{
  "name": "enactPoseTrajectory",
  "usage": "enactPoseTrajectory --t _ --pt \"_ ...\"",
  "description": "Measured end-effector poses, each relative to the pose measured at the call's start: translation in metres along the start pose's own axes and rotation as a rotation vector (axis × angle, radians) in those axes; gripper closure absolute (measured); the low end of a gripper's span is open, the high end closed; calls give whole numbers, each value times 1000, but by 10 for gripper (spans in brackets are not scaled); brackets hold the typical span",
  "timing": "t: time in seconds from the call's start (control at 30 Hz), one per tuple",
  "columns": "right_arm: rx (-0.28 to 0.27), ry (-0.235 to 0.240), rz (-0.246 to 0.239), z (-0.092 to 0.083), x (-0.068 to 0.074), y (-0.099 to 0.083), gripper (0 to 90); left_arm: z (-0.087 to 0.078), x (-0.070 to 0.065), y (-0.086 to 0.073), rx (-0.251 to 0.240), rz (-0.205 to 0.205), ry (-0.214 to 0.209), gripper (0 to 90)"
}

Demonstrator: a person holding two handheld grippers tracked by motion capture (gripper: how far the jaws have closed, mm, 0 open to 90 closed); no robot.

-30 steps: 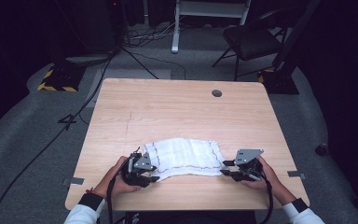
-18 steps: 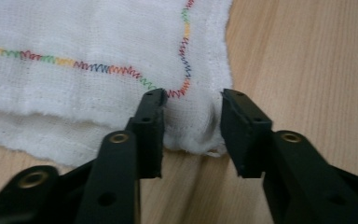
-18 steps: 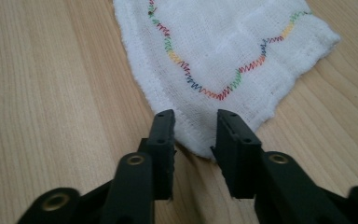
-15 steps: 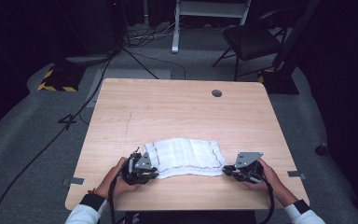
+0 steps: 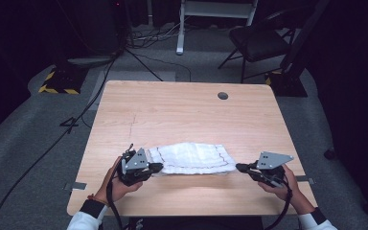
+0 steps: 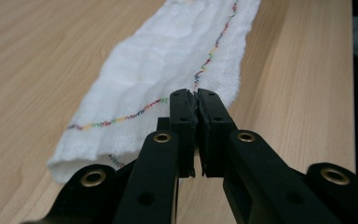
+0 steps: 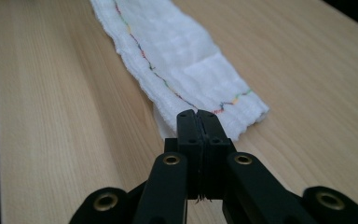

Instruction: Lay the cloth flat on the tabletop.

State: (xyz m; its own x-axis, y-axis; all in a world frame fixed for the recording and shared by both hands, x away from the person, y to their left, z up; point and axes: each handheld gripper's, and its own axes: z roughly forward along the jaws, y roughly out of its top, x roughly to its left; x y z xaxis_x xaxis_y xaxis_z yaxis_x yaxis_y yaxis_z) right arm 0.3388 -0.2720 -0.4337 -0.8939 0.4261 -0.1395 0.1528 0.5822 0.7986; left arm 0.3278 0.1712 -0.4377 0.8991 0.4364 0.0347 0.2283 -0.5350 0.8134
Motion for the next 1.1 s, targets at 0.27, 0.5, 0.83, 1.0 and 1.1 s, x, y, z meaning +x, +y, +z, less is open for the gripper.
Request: enactPoseTrajectory --t 0.27,0.5,0.83,1.0,1.1 --pt "-137 -56 11 -43 4 18 891 -23 -9 25 -101 29 3 858" --pt "-224 -141 9 -72 1 41 892 -35 -7 57 -171 41 21 859" --pt "-244 -245 22 -71 -26 64 892 -28 23 86 -179 37 98 860" --pt "-205 -277 70 -47 -58 65 893 -8 51 86 -159 -3 121 860" --pt "-169 -293 85 -29 -75 67 893 10 72 86 -132 -25 147 861"
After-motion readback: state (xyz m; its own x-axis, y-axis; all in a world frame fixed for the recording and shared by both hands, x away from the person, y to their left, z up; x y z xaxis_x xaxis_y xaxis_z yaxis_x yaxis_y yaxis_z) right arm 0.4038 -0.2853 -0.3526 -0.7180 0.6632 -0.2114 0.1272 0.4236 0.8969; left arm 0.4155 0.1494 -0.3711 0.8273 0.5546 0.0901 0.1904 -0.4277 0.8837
